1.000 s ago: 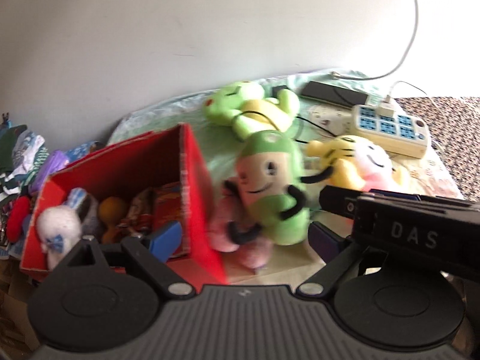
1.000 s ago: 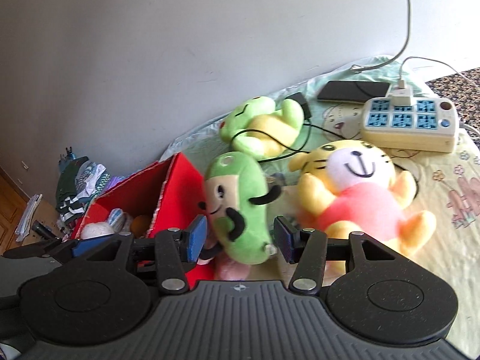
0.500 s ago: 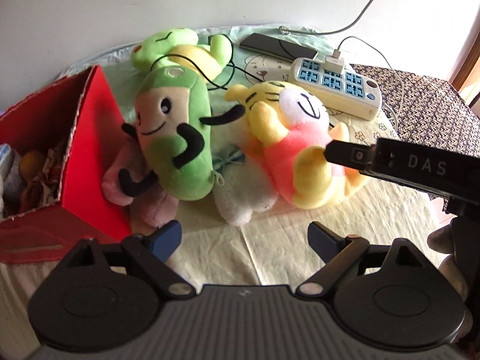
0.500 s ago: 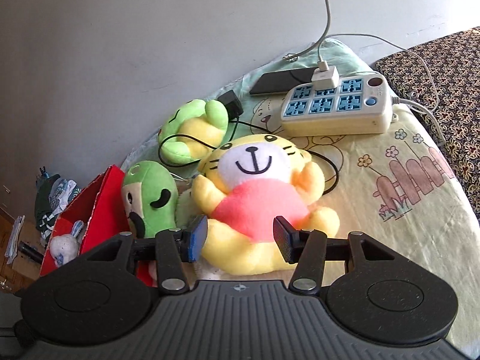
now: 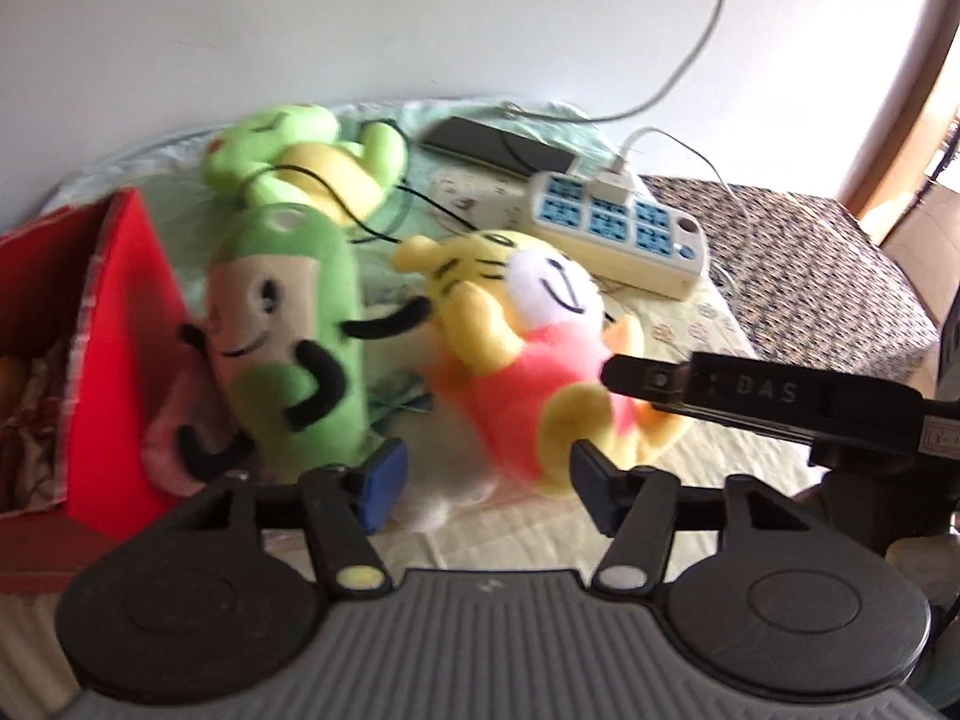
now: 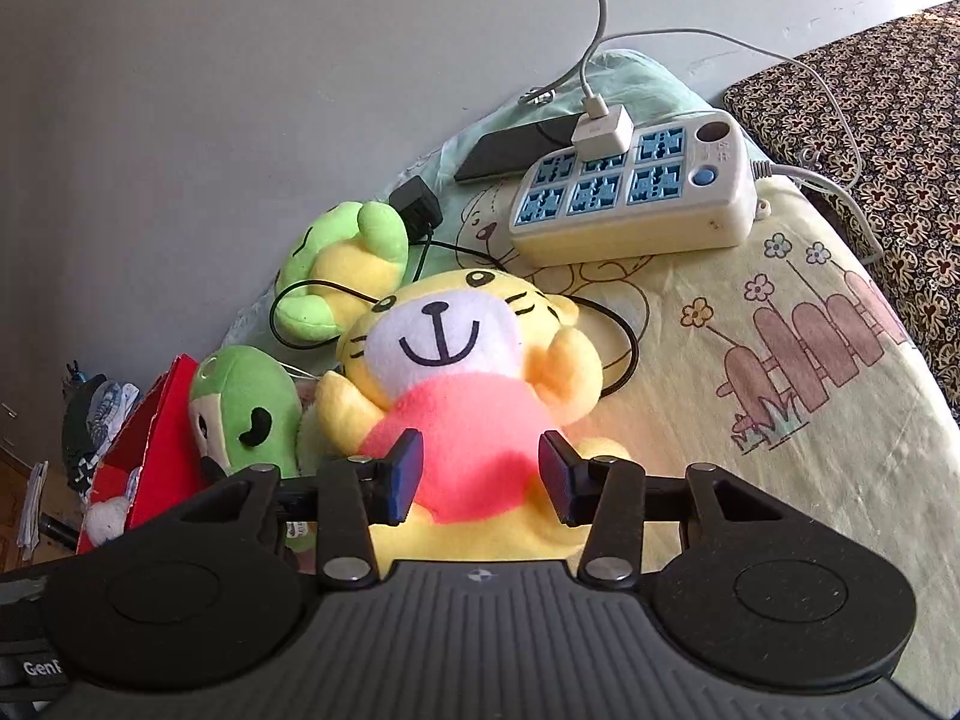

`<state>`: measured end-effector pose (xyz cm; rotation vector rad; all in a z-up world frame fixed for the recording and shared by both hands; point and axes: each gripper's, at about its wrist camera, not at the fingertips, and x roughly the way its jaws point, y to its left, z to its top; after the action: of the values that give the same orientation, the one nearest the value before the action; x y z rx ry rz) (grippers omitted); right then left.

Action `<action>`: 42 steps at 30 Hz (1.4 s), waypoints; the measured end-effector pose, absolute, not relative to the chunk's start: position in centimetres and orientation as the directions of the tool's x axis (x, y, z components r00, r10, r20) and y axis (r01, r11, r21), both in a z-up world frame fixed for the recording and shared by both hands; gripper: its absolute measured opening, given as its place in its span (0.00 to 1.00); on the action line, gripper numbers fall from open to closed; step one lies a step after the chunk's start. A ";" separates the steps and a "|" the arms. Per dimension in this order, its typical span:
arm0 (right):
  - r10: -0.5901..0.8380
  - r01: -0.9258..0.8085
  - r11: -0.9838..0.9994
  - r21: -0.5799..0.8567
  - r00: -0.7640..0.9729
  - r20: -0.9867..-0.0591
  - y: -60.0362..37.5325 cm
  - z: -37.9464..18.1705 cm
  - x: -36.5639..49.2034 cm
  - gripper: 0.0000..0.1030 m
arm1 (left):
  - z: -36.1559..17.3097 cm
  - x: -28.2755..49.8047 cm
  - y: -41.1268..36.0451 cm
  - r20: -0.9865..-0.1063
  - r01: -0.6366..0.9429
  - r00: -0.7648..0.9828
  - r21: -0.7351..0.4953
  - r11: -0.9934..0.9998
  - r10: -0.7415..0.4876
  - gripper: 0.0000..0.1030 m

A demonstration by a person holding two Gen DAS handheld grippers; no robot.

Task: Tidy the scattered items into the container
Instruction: 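Move the right gripper to the yellow tiger plush with pink body, then close the right gripper on the tiger plush's pink body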

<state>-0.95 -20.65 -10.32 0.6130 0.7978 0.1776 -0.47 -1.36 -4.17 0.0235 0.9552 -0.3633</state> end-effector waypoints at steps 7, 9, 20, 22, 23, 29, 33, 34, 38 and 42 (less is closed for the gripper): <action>0.424 0.099 0.769 0.631 0.659 -0.621 -21.7 -11.8 1.1 0.44 | -5.0 1.6 -2.9 -0.795 0.352 0.479 -0.216 0.911 -0.373 0.55; 0.444 0.089 0.760 0.644 0.653 -0.614 -21.7 -12.1 1.8 0.46 | -5.4 2.2 -3.0 -0.801 0.348 0.470 -0.218 0.912 -0.370 0.56; 0.487 0.065 0.743 0.666 0.630 -0.605 -20.8 -13.8 4.7 0.74 | -7.7 4.6 -4.0 -0.829 0.331 0.425 -0.232 0.915 -0.364 0.60; 0.494 0.052 0.746 0.663 0.624 -0.605 -20.8 -13.8 4.8 0.71 | -7.9 4.5 -4.3 -0.828 0.340 0.429 -0.221 0.914 -0.360 0.60; 0.497 0.048 0.746 0.664 0.623 -0.604 -20.8 -13.8 4.8 0.70 | -7.9 4.4 -4.3 -0.828 0.345 0.430 -0.218 0.913 -0.360 0.59; 0.511 0.031 0.740 0.672 0.622 -0.593 -21.0 -13.0 3.2 0.53 | -7.6 3.0 -4.9 -0.830 0.383 0.430 -0.189 0.904 -0.356 0.56; 0.517 0.025 0.744 0.667 0.611 -0.599 -20.6 -12.2 1.6 0.51 | -7.0 1.2 -5.1 -0.833 0.420 0.426 -0.163 0.893 -0.353 0.57; 0.517 0.023 0.749 0.662 0.606 -0.605 -20.5 -12.0 1.1 0.51 | -6.9 0.6 -5.1 -0.834 0.435 0.421 -0.159 0.886 -0.356 0.57; 0.531 0.025 0.751 0.660 0.571 -0.626 -20.3 -11.9 -1.4 0.51 | -6.7 -1.9 -4.2 -0.842 0.481 0.377 -0.177 0.858 -0.385 0.57; 0.557 0.018 0.745 0.667 0.532 -0.637 -20.3 -11.9 -3.5 0.54 | -6.9 -4.5 -3.7 -0.851 0.519 0.354 -0.165 0.839 -0.387 0.57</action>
<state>-3.48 -20.31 -11.87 0.6750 0.9692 0.3519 -4.51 -3.67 -6.90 0.1415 1.0575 -0.5874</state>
